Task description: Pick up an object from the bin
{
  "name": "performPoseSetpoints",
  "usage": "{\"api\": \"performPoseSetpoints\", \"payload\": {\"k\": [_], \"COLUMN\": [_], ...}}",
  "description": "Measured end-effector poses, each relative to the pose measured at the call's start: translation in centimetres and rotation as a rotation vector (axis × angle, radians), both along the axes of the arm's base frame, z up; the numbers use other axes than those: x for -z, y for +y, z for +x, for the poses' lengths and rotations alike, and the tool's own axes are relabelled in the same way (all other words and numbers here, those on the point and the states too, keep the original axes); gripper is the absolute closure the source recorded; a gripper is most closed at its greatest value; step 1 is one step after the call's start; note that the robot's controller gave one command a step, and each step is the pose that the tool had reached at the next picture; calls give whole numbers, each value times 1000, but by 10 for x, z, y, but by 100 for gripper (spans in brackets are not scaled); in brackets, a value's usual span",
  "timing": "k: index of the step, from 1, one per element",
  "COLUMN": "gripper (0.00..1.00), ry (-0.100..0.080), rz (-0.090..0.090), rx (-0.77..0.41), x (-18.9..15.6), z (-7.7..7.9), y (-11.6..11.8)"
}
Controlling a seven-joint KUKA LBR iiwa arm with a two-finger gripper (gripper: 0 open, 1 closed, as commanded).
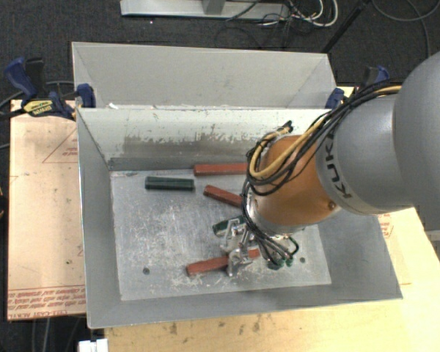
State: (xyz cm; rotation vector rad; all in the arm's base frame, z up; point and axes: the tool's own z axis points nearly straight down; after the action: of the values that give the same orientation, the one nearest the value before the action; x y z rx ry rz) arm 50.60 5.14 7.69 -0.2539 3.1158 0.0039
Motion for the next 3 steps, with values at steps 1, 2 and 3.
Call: {"api": "performPoseSetpoints", "payload": {"k": [1,2,3], "gripper": [100,100,100], "ry": [0,13,13], "rz": [0,-3,-3], "rx": [1,-51,-51], "x": [0,-113,-113], "z": [0,5,5], "y": [0,-11,-11]}}
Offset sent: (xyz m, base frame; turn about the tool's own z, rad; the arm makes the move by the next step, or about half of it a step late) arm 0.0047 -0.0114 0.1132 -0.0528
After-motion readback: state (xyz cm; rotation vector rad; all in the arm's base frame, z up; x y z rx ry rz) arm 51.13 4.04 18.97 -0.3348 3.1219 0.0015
